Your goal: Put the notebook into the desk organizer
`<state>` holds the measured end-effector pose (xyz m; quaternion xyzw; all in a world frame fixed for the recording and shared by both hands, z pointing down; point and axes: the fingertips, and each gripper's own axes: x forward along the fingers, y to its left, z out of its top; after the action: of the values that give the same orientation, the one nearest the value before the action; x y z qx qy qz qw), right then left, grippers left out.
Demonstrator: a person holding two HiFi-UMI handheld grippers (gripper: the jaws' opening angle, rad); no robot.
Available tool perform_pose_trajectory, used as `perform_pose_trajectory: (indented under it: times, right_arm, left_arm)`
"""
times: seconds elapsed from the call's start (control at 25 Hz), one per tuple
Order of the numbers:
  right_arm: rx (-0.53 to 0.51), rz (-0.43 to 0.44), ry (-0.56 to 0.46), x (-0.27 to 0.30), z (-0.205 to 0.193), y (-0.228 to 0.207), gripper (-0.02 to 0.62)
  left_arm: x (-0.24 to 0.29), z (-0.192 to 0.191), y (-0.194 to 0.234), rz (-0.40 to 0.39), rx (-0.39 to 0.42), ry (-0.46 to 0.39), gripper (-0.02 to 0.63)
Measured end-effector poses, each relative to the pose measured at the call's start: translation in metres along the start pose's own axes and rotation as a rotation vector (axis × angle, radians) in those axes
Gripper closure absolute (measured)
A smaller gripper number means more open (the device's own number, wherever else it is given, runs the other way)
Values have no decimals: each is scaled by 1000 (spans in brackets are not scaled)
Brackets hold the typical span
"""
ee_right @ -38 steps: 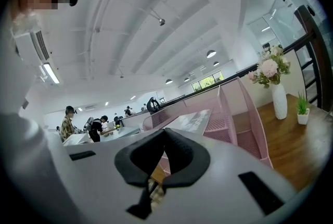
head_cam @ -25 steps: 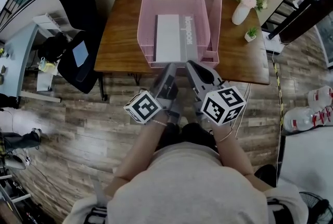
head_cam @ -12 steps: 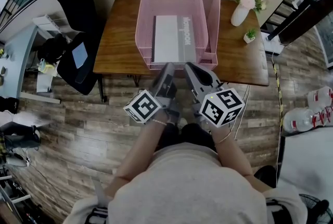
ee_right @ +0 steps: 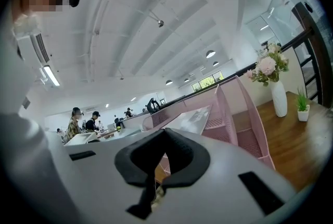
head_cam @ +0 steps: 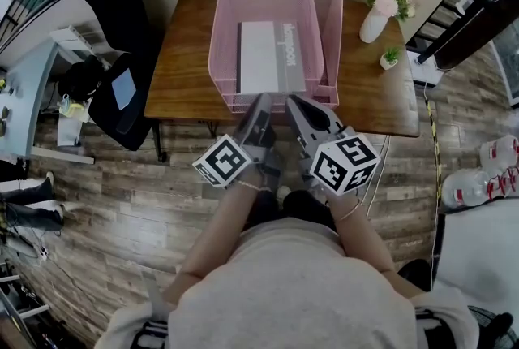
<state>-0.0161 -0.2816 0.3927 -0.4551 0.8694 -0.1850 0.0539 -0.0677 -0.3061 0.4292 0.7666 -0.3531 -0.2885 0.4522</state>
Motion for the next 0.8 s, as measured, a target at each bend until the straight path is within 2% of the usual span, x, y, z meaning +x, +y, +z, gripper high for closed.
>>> perform_pose_trajectory:
  times: [0.4,0.8]
  right_arm:
    - [-7,21,-9,15,9,-4,584]
    - [-12,35,8,29,10,-11,584]
  left_arm:
    - [16,6,10,22,-20,8,509]
    - [29,10,11,-9,-30,17,517]
